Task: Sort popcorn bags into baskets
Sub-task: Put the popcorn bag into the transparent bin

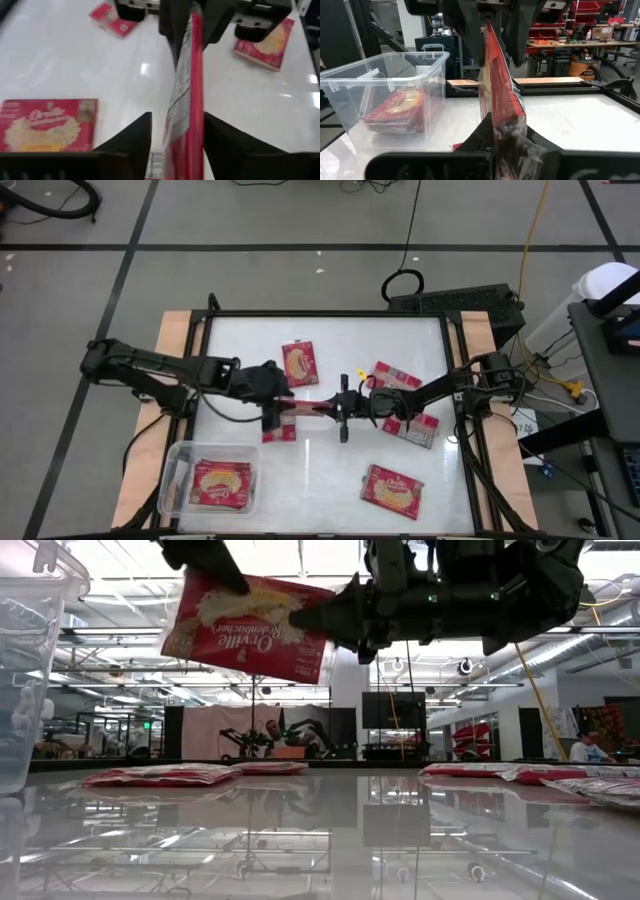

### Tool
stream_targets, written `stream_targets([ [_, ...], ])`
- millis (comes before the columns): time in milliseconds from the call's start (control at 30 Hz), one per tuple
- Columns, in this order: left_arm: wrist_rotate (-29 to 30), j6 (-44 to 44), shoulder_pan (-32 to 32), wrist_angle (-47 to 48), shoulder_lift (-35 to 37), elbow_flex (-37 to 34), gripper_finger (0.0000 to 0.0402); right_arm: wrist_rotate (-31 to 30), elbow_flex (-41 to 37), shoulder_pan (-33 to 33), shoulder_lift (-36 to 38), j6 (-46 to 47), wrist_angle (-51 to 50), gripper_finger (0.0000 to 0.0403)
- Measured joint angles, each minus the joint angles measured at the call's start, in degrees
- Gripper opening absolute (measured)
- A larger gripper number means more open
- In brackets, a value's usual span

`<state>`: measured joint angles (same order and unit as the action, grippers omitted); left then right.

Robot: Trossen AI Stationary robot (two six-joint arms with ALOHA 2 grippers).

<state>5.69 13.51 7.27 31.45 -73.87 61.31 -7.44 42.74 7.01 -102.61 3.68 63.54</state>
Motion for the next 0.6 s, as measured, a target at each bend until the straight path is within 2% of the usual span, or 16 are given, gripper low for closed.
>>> stream_targets([
  [133,-3.3,-0.3,-1.2,3.7,-1.9,2.2,0.0135,0.0,0.0,-0.5,0.0,-0.3,-0.8,0.0004],
  [333,-2.7,-0.3,-1.8,7.0,-2.9,2.3,0.0087,0.0,0.0,-1.3,0.0,-0.3,-1.6,0.0004],
  [467,-2.6,-0.1,-1.7,7.2,-2.9,2.3,0.0035,0.2,0.0,-1.7,0.0,-0.2,-1.6,0.0004],
  [600,-2.6,0.8,-1.7,7.7,-2.3,2.3,0.0031,0.1,0.0,-1.8,0.0,-0.4,-0.8,0.0012],
])
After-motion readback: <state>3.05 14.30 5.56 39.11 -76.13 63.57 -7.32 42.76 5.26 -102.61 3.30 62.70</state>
